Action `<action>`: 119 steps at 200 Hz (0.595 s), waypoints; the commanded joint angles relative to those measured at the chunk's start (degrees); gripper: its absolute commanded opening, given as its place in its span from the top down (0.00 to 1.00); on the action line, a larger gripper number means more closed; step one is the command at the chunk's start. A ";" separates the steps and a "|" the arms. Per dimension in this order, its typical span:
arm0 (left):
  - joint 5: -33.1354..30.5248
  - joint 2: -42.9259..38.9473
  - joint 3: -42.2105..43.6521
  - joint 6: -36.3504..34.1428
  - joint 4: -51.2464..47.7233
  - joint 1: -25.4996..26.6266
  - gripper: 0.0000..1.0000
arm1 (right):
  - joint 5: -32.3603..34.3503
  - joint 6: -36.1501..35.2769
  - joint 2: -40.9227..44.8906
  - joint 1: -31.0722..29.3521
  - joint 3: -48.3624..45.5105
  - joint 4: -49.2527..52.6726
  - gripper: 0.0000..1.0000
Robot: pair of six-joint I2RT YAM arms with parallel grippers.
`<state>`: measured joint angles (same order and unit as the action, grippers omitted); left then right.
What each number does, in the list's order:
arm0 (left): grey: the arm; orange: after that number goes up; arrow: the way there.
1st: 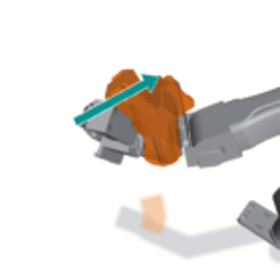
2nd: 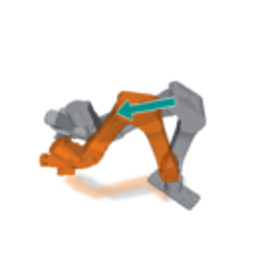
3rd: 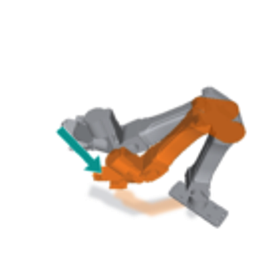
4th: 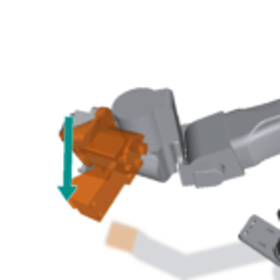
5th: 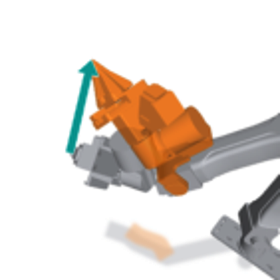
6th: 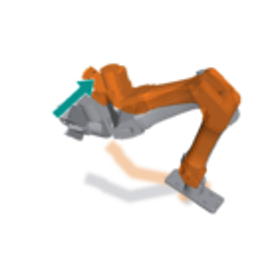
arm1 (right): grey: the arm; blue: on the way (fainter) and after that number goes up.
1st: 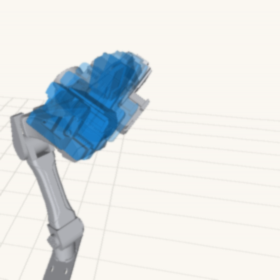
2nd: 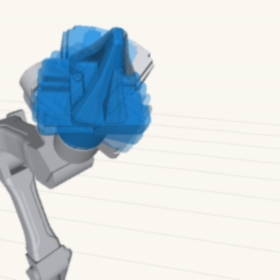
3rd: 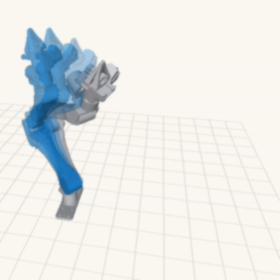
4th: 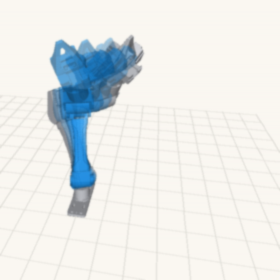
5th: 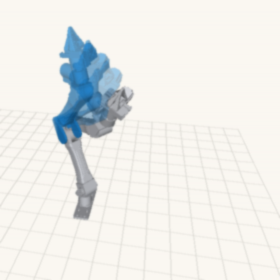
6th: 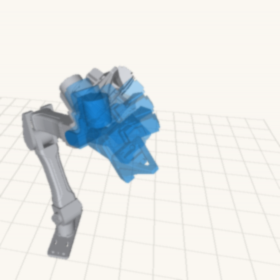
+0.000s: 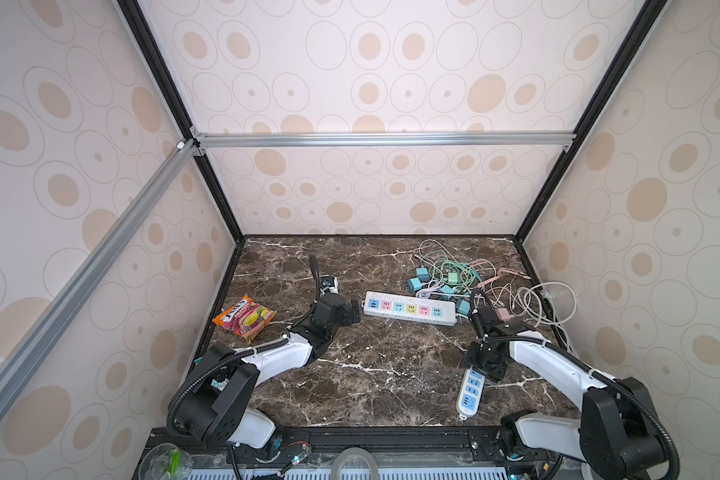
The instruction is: Insert the plug
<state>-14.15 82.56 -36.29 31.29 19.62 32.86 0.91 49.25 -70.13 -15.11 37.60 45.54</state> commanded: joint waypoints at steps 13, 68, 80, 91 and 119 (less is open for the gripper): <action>-2.06 -2.56 1.11 0.18 0.15 0.01 0.02 | -3.36 16.54 4.02 -0.56 0.70 -1.46 0.52; -2.82 -3.10 1.65 -0.26 0.01 -0.05 0.02 | -2.00 49.15 9.06 -8.69 -3.09 -1.88 0.56; -2.72 -3.08 1.86 -0.26 0.19 -0.11 0.02 | -0.45 56.08 10.03 -11.35 -3.65 -2.07 0.53; -2.56 -3.11 1.97 -0.26 0.32 -0.09 0.02 | 0.93 61.71 10.05 -13.94 -3.76 -2.83 0.53; -2.70 -3.45 2.66 0.16 0.63 -0.10 0.02 | 2.74 73.88 6.46 -20.98 -2.02 -4.30 0.53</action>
<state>-15.66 80.71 -34.09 31.27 19.64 32.86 1.19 104.75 -61.39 -31.68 34.48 41.69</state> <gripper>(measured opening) 0.984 0.533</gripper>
